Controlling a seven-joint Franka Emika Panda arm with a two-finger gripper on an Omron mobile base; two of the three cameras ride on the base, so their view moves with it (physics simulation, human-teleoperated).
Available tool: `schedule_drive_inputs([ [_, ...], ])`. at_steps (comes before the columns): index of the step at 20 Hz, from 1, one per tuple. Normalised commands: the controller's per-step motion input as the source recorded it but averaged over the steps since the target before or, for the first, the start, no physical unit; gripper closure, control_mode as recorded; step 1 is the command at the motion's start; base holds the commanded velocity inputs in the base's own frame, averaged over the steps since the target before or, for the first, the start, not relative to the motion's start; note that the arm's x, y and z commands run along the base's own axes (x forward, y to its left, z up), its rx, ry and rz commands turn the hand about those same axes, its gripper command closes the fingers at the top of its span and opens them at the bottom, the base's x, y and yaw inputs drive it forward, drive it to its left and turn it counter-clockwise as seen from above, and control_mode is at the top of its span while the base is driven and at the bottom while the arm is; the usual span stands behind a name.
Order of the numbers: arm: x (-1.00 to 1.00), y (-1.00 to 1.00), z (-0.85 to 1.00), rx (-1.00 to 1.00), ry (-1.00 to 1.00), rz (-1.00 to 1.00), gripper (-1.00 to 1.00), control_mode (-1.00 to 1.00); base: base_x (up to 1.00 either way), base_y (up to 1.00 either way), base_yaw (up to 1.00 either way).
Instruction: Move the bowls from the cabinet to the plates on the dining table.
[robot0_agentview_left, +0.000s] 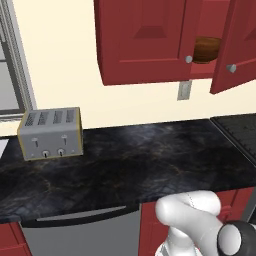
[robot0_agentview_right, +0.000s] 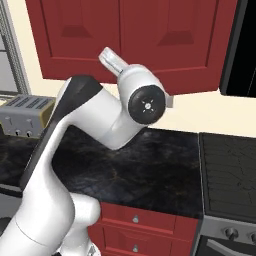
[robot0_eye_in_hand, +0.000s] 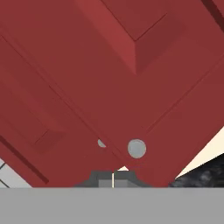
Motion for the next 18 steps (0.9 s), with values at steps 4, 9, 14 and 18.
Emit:
schedule_drive_inputs([
  [4,-0.02,0.58,0.08,-0.08,0.02,-0.06,1.0,-1.0,0.0,0.0,0.0],
  [9,0.0,0.54,0.02,-0.09,0.11,-0.07,1.0,-1.0,0.0,0.0,0.0],
  [14,0.04,0.49,0.06,-0.09,0.13,-0.1,1.0,-1.0,0.0,0.0,0.0],
  [18,0.08,0.4,0.1,-0.08,0.08,-0.13,1.0,-1.0,0.0,0.0,0.0],
])
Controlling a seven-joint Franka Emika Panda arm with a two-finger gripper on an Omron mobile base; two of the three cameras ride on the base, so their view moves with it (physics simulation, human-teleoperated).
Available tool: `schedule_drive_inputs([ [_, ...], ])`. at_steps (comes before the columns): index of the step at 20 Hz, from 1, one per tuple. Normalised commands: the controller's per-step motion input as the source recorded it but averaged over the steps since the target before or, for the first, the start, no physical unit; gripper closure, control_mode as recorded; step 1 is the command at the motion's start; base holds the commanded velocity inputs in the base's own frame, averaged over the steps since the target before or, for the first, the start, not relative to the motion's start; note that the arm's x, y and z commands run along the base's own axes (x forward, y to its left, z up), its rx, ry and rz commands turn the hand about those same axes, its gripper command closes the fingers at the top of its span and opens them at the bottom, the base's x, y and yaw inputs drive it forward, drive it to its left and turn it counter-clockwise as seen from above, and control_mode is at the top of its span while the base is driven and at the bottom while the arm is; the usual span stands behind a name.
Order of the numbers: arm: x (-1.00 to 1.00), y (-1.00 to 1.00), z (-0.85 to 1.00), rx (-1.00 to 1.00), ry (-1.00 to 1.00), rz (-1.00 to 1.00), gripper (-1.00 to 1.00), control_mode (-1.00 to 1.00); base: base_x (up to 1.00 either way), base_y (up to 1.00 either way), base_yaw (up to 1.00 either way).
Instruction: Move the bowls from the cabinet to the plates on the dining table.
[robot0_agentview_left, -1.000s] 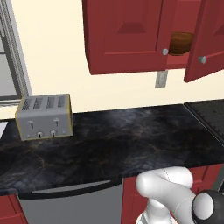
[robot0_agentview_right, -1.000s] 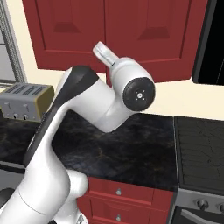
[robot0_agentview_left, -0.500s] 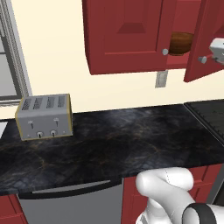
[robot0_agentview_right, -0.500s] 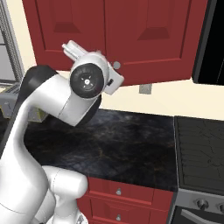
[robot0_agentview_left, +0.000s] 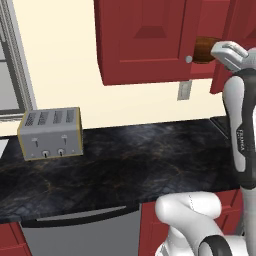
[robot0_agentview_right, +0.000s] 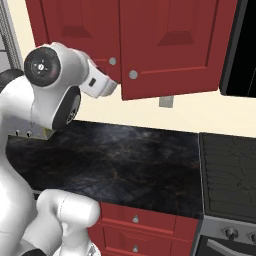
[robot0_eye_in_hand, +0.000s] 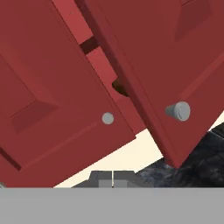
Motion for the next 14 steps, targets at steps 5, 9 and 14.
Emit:
schedule_drive_inputs([
  [5,0.22,0.23,0.07,-0.08,0.07,-0.15,1.0,-1.0,0.0,0.0,0.0],
  [9,0.27,0.05,0.04,-0.1,0.02,-0.14,1.0,-1.0,0.0,0.0,0.0],
  [14,0.29,0.0,0.02,-0.1,0.0,-0.14,1.0,-1.0,0.0,0.0,0.0],
])
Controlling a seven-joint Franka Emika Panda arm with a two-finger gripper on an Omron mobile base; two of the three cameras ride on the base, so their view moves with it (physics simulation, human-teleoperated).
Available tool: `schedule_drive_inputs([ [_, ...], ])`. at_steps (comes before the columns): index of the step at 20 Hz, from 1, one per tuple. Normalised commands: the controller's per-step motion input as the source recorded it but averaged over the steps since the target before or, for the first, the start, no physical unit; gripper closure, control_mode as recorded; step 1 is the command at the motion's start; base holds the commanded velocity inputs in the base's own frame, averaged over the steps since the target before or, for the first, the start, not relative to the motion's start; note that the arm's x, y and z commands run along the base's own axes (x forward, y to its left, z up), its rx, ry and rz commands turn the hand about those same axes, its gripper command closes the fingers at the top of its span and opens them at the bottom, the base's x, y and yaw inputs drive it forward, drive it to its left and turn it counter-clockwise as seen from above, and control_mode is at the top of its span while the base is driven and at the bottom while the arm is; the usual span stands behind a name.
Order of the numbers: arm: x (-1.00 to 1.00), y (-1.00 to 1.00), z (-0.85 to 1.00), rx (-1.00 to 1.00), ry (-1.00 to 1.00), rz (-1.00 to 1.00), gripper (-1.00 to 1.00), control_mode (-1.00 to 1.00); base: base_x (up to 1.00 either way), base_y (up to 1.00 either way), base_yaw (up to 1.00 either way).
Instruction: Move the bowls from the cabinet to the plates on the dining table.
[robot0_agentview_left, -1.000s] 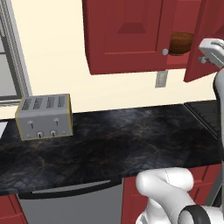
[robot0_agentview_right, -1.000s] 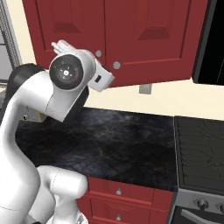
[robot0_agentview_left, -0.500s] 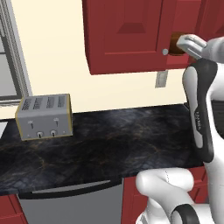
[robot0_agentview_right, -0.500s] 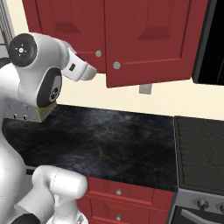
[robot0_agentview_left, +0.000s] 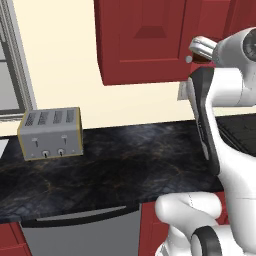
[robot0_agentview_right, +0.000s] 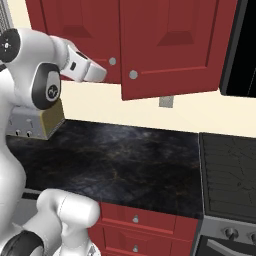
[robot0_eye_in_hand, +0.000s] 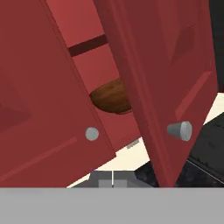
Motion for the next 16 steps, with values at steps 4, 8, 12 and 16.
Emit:
schedule_drive_inputs([
  [4,0.3,0.0,0.0,-0.1,0.01,-0.12,1.0,-1.0,0.0,0.0,0.0],
  [8,0.31,0.03,0.0,-0.11,0.01,-0.12,1.0,-1.0,0.0,0.0,0.0],
  [12,0.3,0.0,0.0,-0.09,0.02,-0.11,1.0,-1.0,0.0,0.0,0.0],
  [16,0.31,0.0,0.01,-0.08,0.04,-0.1,1.0,-1.0,0.0,0.0,0.0],
])
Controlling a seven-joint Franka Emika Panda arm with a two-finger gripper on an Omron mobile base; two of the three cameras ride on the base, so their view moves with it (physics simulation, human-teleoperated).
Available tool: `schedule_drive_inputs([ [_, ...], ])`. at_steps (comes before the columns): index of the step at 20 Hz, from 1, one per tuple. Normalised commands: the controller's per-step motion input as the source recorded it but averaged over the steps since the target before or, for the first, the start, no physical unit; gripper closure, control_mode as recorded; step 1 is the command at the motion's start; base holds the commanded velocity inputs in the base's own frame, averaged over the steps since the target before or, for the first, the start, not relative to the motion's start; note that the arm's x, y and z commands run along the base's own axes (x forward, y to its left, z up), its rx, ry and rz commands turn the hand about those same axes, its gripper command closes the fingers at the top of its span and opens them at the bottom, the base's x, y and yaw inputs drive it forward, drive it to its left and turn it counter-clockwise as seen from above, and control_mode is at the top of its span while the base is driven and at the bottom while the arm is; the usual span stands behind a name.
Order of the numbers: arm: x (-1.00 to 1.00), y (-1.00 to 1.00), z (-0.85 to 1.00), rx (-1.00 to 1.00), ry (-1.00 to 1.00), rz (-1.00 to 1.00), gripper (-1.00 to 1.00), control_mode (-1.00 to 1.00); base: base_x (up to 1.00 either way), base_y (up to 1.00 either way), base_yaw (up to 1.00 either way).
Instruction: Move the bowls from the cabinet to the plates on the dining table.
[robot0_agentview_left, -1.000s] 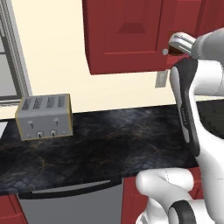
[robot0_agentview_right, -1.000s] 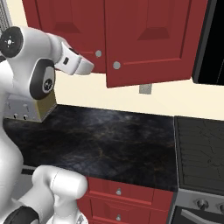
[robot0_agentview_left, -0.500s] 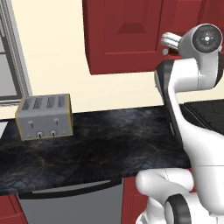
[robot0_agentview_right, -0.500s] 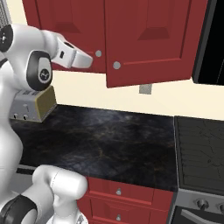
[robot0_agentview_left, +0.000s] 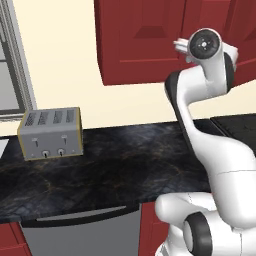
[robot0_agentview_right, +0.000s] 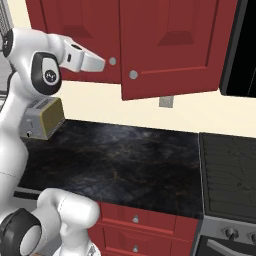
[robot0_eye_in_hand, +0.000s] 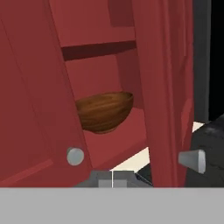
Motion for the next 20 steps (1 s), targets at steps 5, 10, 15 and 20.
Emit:
schedule_drive_inputs([
  [5,0.24,-0.09,0.04,-0.06,0.04,-0.1,1.0,-1.0,0.0,0.0,0.0],
  [10,0.17,-0.26,0.02,-0.07,0.02,-0.09,1.0,-1.0,0.0,0.0,0.0],
  [15,0.16,-0.28,0.0,-0.07,0.01,-0.08,1.0,-1.0,0.0,0.0,0.0],
  [20,0.1,-0.33,0.01,-0.07,0.0,-0.08,1.0,-1.0,0.0,0.0,0.0],
])
